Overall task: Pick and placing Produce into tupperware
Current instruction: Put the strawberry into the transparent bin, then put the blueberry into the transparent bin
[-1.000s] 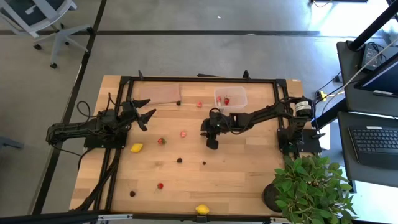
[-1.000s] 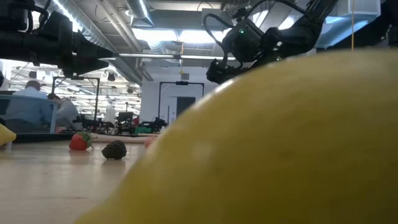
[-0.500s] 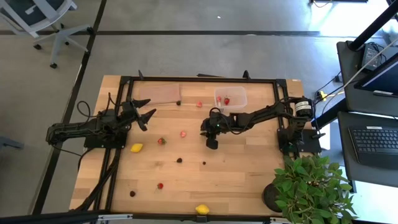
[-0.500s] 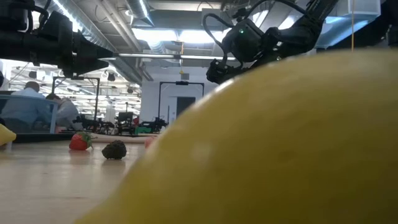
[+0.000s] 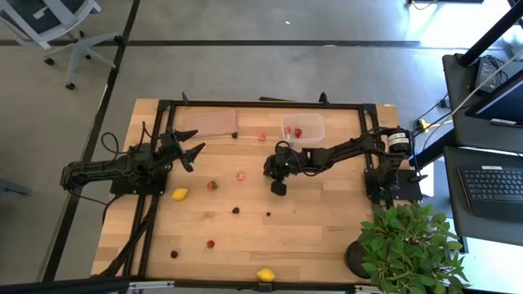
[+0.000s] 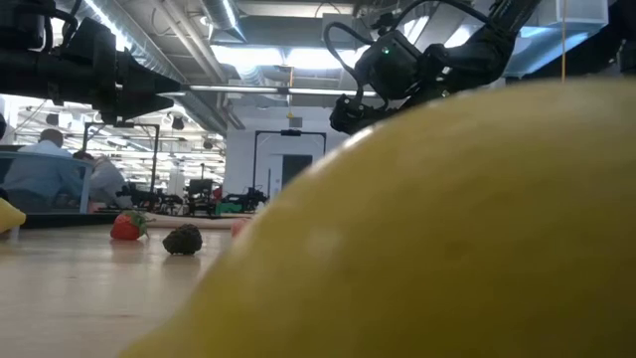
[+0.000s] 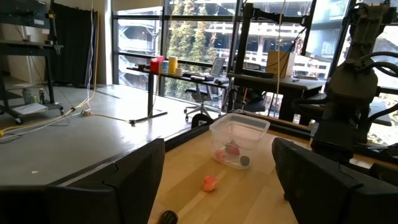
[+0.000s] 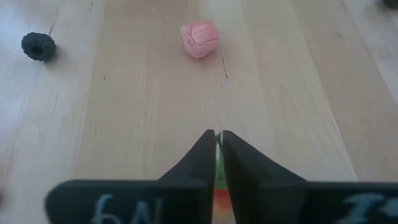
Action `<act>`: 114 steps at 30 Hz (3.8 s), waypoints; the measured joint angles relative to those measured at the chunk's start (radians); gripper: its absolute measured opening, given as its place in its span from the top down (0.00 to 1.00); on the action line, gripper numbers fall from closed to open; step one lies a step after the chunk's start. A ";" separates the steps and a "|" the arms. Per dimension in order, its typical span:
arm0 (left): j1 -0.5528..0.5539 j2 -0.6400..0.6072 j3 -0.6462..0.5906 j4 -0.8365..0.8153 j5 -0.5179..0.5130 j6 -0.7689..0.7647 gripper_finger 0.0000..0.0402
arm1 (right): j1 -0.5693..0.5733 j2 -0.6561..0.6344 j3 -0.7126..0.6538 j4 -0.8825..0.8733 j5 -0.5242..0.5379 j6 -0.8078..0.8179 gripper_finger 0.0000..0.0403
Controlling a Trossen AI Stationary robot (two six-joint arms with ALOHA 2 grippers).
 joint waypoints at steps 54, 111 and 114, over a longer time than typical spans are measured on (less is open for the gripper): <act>0.000 0.000 0.000 0.000 -0.001 0.000 0.28 | -0.353 -0.219 0.000 -0.350 0.314 0.212 0.89; 0.000 0.000 0.000 0.000 -0.022 0.052 0.28 | 0.056 -0.047 -0.433 0.650 0.344 0.292 0.36; 0.000 0.000 0.000 0.000 -0.022 0.052 0.28 | 0.056 0.025 -0.391 0.653 0.344 0.287 0.36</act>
